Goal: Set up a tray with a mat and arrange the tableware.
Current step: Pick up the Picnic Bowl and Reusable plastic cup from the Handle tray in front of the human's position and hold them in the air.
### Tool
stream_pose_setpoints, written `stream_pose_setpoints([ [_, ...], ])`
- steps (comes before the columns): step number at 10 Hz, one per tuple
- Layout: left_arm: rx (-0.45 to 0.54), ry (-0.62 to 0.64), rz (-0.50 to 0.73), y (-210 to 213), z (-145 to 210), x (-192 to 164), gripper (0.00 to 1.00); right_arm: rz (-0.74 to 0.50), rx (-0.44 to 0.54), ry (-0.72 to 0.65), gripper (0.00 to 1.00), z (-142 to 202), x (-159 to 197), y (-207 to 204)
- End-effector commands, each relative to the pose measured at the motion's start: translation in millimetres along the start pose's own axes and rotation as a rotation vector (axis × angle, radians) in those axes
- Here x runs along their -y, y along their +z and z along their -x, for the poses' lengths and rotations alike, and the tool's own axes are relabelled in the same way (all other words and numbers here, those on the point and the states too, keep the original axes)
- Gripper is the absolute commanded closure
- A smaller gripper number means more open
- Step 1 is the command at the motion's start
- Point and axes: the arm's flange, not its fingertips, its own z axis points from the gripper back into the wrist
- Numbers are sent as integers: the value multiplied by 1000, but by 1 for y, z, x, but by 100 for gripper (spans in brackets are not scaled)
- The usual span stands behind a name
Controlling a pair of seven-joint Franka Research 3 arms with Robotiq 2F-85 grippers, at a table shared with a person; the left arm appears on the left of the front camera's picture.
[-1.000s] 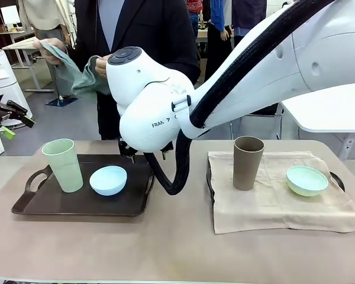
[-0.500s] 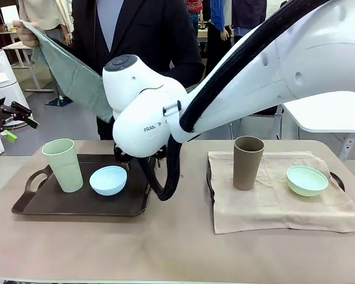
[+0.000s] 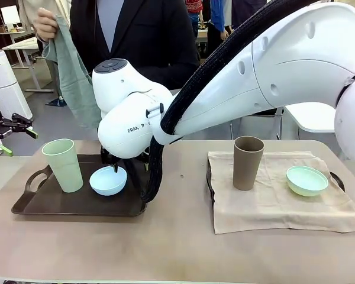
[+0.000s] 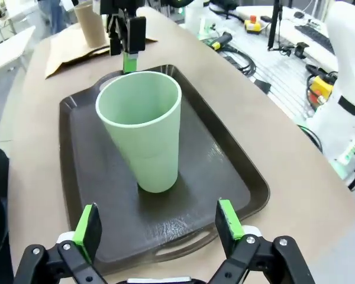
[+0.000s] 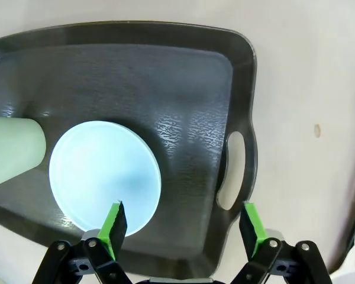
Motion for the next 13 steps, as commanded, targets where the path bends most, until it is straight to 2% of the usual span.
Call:
stream_pose_setpoints([
  [1, 18, -7, 10, -4, 4, 1, 0, -4, 1, 3, 2, 1, -2, 1],
  [2, -73, 4, -11, 0, 5, -2, 0, 9, -31, 19, 2, 1, -5, -12],
  [5, -75, 70, -24, -2, 5, 3, 0, -4, -89, 29, 2, 4, -6, -32],
  [10, -74, 133, 41, 0, 3, 6, 0, -35, -74, 55, 2, -2, -15, -44],
  [13, -44, 146, 25, -2, 2, 7, 0, -41, -64, 55, 2, -5, -19, -47],
])
